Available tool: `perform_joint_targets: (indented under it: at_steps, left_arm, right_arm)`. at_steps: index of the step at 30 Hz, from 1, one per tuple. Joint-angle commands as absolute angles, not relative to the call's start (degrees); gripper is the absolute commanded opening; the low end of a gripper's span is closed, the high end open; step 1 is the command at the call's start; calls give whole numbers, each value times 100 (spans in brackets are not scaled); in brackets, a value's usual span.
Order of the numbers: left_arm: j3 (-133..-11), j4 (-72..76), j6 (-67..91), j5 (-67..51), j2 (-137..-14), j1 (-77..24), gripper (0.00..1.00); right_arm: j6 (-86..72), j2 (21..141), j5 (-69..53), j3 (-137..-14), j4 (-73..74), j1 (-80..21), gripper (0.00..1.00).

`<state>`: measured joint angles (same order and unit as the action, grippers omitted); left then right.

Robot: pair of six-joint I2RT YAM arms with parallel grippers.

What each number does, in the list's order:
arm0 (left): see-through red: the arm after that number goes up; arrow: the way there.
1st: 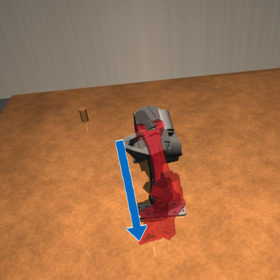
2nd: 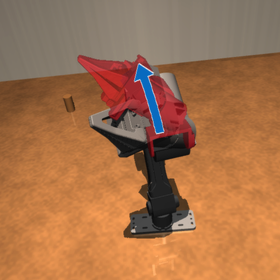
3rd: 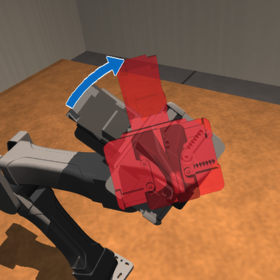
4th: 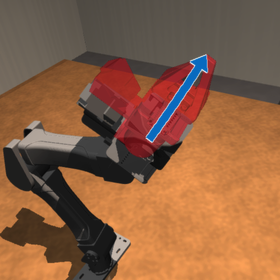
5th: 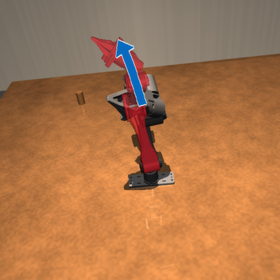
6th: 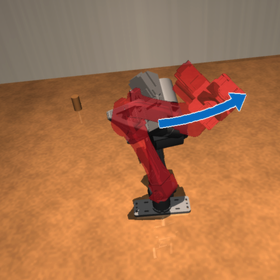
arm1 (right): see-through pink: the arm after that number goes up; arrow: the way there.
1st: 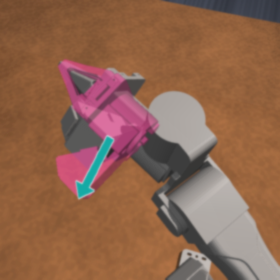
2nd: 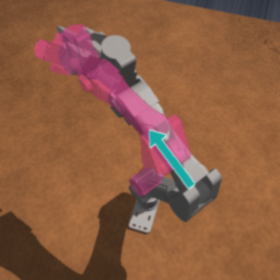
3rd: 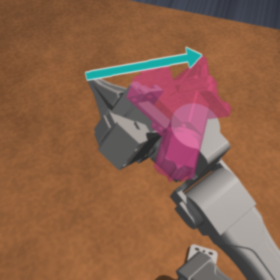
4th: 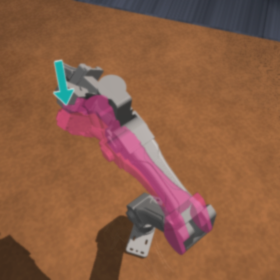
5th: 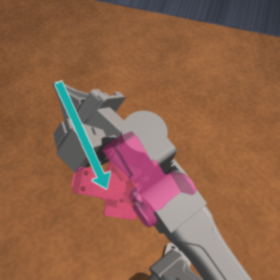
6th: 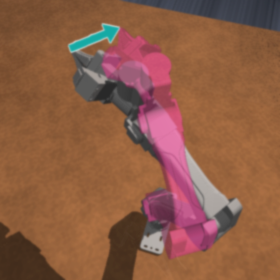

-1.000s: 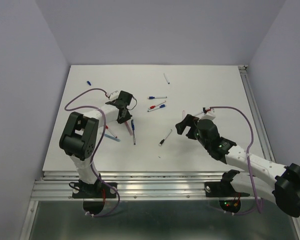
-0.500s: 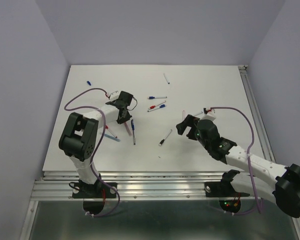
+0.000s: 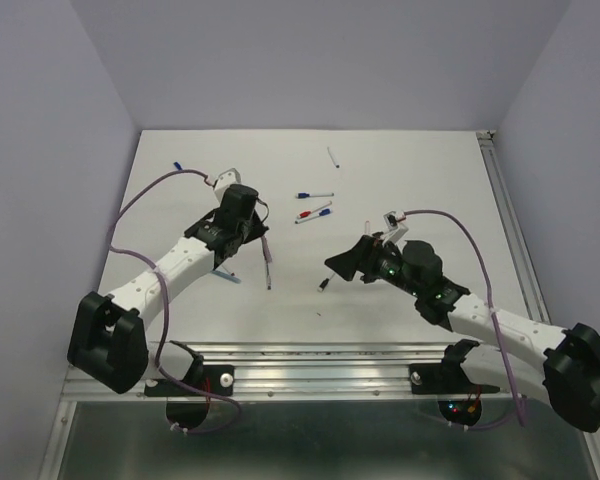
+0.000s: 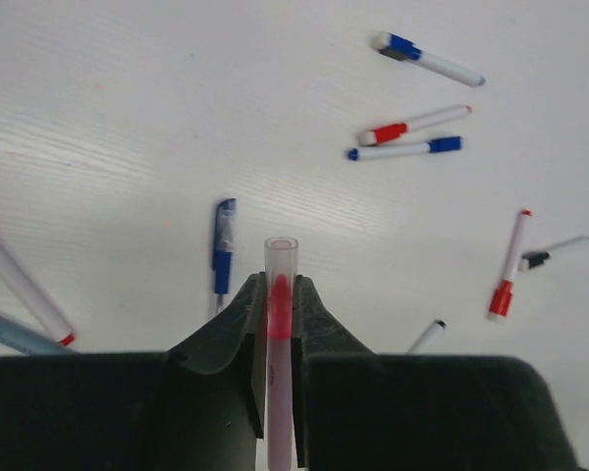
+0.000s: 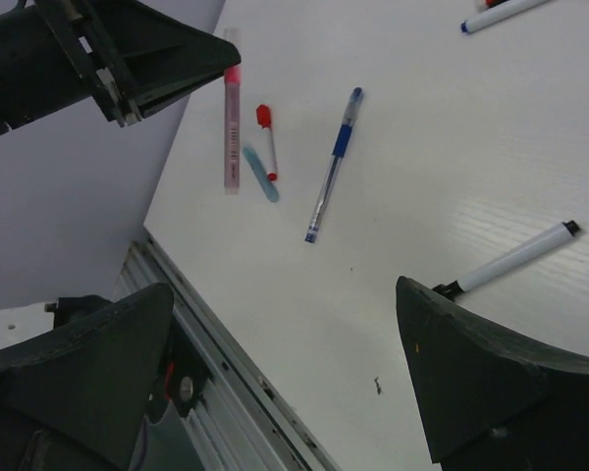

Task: Open the pen caps

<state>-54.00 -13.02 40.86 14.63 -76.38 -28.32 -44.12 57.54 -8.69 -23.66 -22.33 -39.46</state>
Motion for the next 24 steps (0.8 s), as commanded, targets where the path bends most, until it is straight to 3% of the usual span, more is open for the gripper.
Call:
perform_joint_targets:
  at_steps: [1, 5, 12, 21, 23, 24]
  left_arm:
    - [-5089, -309, 3929, 592, -7243, -3243, 0]
    - [-4966, 193, 4139, 255, -7268, -3603, 0]
    - [-5106, 553, 4526, 387, -7418, -4227, 0]
    - [-5308, 668, 4623, 457, -7699, -4632, 0]
    - [-5344, 668, 4684, 466, -7761, -4658, 0]
    - [-5344, 668, 4702, 466, -7769, -4667, 0]
  right_arm:
    - [-4824, 6283, -2126, -2267, -3830, -3964, 100]
    - [-5290, 6854, -2443, -2320, -4735, -3999, 100]
    - [-5344, 7619, -2136, -2636, -4799, -4192, 98]
    - [-5247, 8068, -1749, -2786, -4966, -4263, 75]
    - [-5247, 8121, -1705, -2856, -4931, -4263, 67]
    - [-5273, 8173, -1714, -2874, -4957, -4263, 57]
